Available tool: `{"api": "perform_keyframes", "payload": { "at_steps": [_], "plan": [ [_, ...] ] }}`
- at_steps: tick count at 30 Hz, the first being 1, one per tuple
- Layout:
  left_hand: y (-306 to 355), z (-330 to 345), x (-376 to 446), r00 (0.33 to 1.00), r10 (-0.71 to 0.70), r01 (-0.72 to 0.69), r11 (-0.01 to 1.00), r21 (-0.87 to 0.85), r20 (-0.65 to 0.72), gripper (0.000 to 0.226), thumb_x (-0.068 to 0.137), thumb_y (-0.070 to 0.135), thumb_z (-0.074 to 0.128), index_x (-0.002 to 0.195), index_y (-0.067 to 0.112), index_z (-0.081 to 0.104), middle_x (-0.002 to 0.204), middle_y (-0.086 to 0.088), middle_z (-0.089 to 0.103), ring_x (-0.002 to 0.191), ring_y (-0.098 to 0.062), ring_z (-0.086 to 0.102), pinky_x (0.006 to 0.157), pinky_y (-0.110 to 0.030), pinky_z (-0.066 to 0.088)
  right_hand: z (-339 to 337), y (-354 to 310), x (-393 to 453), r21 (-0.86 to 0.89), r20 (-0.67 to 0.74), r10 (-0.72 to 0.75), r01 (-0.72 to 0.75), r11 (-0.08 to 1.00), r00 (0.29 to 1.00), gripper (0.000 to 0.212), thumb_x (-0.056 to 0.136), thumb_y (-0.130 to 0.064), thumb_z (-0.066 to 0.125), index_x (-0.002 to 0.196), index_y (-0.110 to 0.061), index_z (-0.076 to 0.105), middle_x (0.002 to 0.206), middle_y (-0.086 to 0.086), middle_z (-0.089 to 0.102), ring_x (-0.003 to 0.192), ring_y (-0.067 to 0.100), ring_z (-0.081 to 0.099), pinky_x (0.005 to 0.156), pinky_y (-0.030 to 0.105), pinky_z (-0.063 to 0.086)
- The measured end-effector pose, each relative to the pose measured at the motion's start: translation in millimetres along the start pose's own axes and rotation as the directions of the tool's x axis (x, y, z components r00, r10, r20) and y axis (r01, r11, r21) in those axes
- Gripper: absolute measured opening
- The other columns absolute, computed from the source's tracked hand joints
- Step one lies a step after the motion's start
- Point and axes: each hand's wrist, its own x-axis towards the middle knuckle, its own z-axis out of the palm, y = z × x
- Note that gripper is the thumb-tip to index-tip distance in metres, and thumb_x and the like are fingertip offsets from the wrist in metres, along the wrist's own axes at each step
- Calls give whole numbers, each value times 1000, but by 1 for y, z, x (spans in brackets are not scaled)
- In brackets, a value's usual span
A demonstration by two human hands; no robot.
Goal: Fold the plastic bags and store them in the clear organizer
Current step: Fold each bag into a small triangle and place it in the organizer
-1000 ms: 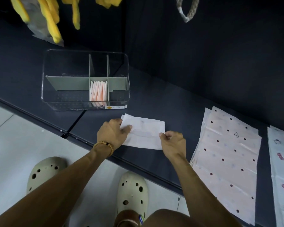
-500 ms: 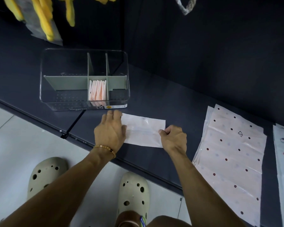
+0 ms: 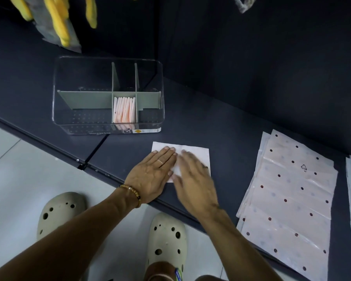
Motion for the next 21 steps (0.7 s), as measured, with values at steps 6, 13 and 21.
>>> {"api": "perform_keyframes", "payload": {
  "at_steps": [6, 13, 21],
  "plan": [
    [-2, -3, -1, 1000, 0, -1, 999, -45, -17, 54, 99, 32, 25, 149, 11, 23, 157, -4, 20, 146, -17, 13, 117, -31, 0, 8, 28, -16, 57, 99, 26, -32, 998, 995, 49, 101, -32, 43, 146, -15, 39, 158, 2, 24, 147, 16, 16, 119, 32, 6],
    [2, -9, 0, 994, -58, 41, 982, -183, -88, 42, 95, 27, 49, 135, 14, 47, 144, -8, 40, 138, -24, 31, 114, -33, 23, -18, 66, -24, -95, 130, 98, -86, 992, 987, 46, 97, -25, 53, 141, -17, 46, 152, 4, 37, 141, 23, 30, 108, 39, 31],
    [6, -19, 4, 990, 12, -25, 996, -90, -140, 34, 92, 34, 50, 112, 11, 64, 114, -8, 59, 115, -28, 50, 102, -40, 42, -14, 32, -22, -172, 7, -147, 146, 974, 989, 15, 84, -22, 67, 98, -17, 67, 105, 0, 64, 95, 21, 60, 76, 35, 50]
  ]
}}
